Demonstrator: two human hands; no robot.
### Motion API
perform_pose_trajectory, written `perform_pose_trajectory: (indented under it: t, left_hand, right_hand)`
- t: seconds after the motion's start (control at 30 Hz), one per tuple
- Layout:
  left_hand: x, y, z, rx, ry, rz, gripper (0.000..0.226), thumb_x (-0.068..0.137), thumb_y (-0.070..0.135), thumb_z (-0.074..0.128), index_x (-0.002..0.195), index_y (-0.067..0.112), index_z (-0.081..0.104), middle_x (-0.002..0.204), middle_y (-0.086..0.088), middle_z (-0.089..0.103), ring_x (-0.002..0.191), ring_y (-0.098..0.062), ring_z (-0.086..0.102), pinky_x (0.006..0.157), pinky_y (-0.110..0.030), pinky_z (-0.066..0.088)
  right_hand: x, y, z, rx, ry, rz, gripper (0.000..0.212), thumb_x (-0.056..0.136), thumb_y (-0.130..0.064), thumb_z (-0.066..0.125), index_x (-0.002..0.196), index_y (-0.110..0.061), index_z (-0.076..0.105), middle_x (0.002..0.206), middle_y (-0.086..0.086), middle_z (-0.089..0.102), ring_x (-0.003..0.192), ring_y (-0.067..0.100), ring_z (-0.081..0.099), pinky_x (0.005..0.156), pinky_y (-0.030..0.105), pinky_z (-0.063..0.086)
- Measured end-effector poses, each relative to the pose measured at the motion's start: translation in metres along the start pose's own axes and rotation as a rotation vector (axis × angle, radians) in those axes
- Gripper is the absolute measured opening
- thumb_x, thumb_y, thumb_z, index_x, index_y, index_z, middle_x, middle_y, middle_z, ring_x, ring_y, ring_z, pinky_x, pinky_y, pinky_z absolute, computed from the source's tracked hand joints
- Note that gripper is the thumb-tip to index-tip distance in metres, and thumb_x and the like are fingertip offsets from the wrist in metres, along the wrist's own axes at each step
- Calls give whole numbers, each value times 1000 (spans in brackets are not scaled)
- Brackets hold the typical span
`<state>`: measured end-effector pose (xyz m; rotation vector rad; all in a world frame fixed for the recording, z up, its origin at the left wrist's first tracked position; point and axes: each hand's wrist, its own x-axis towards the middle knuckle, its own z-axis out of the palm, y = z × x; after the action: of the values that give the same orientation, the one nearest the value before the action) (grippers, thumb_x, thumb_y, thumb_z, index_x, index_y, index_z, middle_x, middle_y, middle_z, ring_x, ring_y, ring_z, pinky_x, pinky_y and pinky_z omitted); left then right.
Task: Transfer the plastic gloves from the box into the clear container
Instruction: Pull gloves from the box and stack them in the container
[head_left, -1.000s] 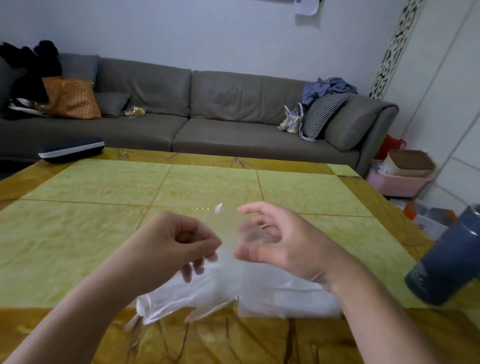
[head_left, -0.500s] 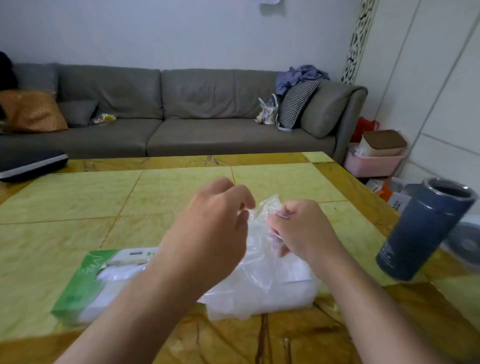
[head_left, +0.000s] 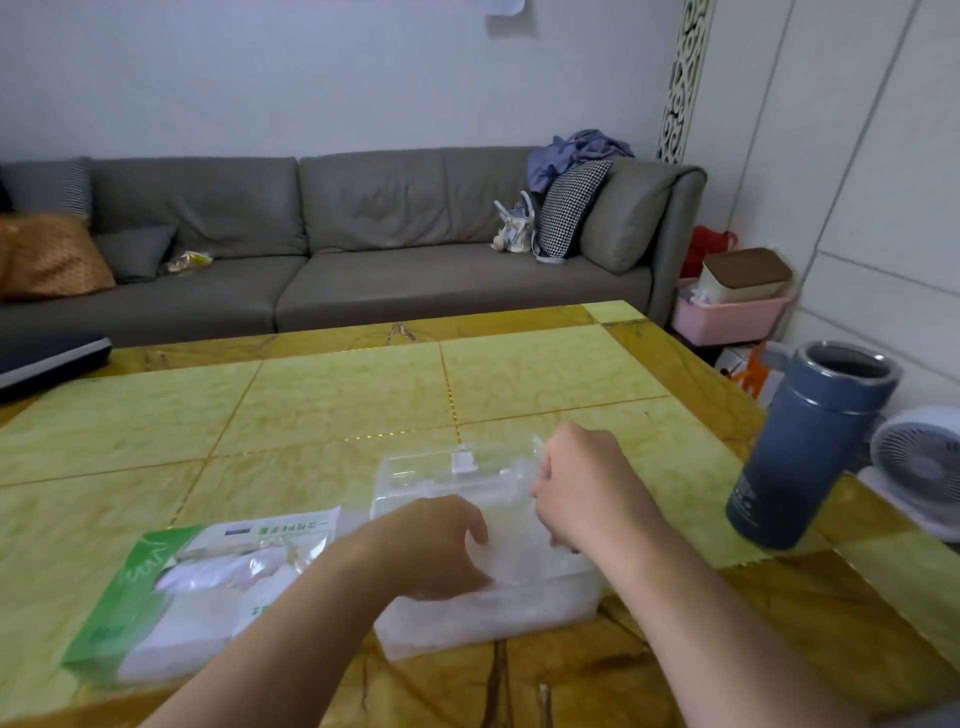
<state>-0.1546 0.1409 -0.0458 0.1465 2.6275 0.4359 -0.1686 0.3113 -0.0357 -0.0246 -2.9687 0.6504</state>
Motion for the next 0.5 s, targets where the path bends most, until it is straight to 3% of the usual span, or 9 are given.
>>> perform_pose_trajectory:
  t: [0.1,0.23,0.33,0.4,0.5]
  left_hand:
    - [5,2,1,-20,-70,-12,52,80,40,81,127,33,59,103,7,74,71,-10,64,60,-22,52]
    - [7,9,-1,66,-82,-9,58,70,49,88,118,31,60,98,9,68,86,-14,67,67,-24,49]
    - [12,11,5,178,-55,32,23,83,38,76,84,22,59,78,6,60,66,-15,55,65,-28,45]
    - [13,11,8,201,-28,64,15,90,25,62,78,25,52,79,3,61,67,-18,52,67,-31,47]
    - [13,7,8,145,-8,102,16,88,27,59,77,32,48,76,8,60,69,-17,56,63,-27,46]
  right_hand:
    - [-7,-8,-14,-113,21,0,26,89,-2,60,69,-13,46,77,7,58,62,29,57,46,29,41]
    - [-22,-28,-28,-61,80,-106,19,86,-4,60,79,-17,47,84,2,55,71,24,58,57,35,46]
    - [-27,-41,-20,188,-136,-154,15,71,-6,47,77,-15,57,79,2,64,67,25,63,55,43,56]
    - [-27,-43,-12,105,-315,-136,13,72,-4,44,71,-13,52,72,5,59,58,24,55,47,38,44]
    - [-23,-36,3,-94,-464,-121,22,94,-12,51,72,-16,49,75,4,54,60,19,51,48,29,32]
